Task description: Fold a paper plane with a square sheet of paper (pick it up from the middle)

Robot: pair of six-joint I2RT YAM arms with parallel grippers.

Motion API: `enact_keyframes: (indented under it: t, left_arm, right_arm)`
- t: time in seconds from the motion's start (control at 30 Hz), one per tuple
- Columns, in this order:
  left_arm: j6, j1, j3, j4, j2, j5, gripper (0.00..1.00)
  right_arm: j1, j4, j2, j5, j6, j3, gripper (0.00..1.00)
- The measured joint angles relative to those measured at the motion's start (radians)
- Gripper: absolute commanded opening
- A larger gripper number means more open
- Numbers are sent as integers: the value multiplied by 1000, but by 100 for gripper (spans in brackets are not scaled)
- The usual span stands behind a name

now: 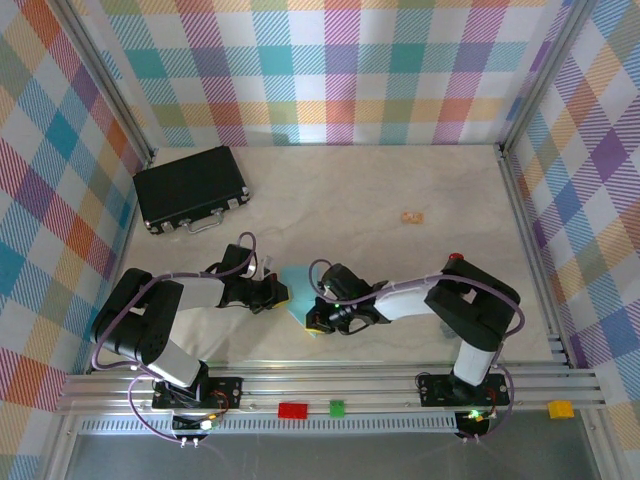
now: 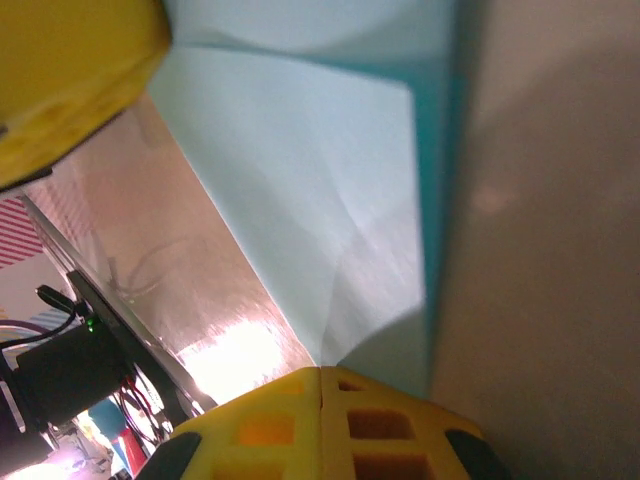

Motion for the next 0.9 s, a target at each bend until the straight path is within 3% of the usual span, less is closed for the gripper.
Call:
enact_keyframes:
  t: [0.27,0.53,0.77,0.9]
  left_arm:
    - [0,0,1,-1,0,-1,0]
    - [-4,0,0,0,-2,-3,0]
    - [-11,0,-1,-1,-6,-7,0]
    - [-12,0,-1,-18,-22,-23,0]
  right_arm:
    - [0,1,-56,-15,-3,-66,5]
    - [6,-122,-120,11,-26,-46,6]
    - [5,-121,-31,25,-43,114,4]
    - [5,-89,32,25,-34,104,1]
